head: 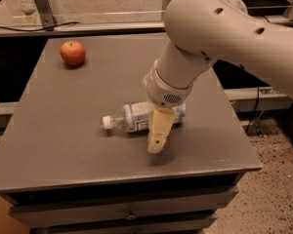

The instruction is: Knock blue plastic bottle over

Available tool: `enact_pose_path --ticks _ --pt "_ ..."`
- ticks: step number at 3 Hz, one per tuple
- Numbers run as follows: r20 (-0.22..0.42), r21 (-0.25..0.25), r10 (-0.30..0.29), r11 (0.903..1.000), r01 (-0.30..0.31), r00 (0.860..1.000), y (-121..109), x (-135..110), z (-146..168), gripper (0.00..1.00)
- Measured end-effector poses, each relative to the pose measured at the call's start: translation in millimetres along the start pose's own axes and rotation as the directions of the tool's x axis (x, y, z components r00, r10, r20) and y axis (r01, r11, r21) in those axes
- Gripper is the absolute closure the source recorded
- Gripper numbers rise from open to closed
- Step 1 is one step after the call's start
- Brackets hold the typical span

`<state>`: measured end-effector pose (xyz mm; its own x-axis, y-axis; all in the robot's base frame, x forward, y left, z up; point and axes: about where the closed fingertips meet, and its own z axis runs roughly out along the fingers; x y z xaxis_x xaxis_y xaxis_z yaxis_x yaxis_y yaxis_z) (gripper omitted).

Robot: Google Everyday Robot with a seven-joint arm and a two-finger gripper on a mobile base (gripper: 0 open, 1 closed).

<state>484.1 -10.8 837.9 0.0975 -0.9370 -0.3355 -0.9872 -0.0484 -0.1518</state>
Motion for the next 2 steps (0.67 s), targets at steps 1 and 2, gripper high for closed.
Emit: enact_pose_path --ticks 1,2 --pt "0.104 0.053 0.069 0.9958 -0.075 0.992 1.9 10.8 -15.3 0.0" --pt "0.266 0.145 0.162 0.9678 -0.206 0.95 -2.9 37.7 -57.7 0.0"
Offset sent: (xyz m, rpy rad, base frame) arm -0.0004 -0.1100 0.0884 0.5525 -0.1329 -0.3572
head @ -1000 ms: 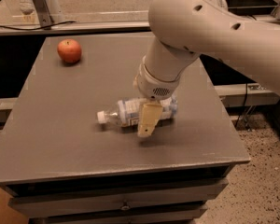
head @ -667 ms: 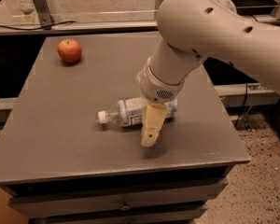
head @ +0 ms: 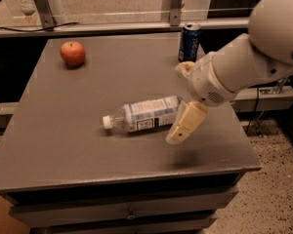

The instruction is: Knock blue plastic bottle over

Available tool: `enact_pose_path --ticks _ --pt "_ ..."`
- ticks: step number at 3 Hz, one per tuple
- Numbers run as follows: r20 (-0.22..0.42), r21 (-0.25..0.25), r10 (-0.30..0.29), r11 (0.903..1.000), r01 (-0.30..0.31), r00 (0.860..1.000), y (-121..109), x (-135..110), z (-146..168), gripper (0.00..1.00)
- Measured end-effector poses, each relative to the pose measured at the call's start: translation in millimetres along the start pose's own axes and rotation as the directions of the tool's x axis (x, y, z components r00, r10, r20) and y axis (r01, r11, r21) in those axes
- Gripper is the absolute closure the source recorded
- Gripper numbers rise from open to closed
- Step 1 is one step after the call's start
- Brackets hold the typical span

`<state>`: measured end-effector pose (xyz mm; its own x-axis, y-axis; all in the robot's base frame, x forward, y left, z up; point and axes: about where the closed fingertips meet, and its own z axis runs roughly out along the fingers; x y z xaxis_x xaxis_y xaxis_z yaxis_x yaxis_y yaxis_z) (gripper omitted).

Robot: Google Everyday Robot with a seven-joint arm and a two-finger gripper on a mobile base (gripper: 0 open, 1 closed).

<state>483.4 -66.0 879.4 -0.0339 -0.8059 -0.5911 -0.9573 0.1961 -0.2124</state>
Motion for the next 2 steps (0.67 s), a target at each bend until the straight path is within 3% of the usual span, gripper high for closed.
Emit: enact_pose_path --ticks 1,2 --pt "0.13 0.116 0.077 0.989 -0.093 0.988 -14.4 22.7 -53.5 0.0" --pt "0.256 0.211 0.11 0.9632 -0.166 0.96 -28.5 47.9 -112.6 0.0"
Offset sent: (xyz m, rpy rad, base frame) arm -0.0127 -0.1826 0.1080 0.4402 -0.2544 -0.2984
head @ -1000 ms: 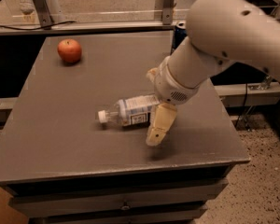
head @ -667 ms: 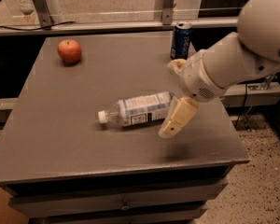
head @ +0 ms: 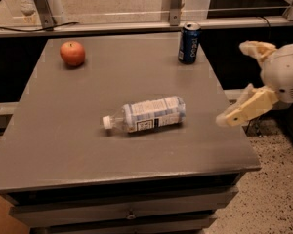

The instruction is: Knock blue plastic bottle over

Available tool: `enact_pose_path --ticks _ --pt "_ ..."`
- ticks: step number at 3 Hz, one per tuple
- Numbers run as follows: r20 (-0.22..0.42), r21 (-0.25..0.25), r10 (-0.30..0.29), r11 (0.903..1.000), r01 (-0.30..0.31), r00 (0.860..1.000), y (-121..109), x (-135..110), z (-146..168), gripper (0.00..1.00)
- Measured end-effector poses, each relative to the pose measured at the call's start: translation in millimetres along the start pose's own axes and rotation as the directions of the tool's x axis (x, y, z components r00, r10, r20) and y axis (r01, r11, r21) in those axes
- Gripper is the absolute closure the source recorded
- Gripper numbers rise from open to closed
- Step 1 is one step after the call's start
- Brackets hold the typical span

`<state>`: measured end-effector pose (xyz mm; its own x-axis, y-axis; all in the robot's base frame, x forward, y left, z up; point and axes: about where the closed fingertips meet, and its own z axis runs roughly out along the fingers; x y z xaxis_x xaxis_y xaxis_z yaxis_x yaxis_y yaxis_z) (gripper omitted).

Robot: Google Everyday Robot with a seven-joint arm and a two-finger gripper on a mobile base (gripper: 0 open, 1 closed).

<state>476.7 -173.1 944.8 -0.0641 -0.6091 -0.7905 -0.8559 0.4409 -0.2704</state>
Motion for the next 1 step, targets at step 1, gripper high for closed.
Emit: enact_pose_path --ticks 1 --pt "0.036 0.007 0.01 0.9999 -0.011 0.999 1.0 -10.3 -4.3 0.0"
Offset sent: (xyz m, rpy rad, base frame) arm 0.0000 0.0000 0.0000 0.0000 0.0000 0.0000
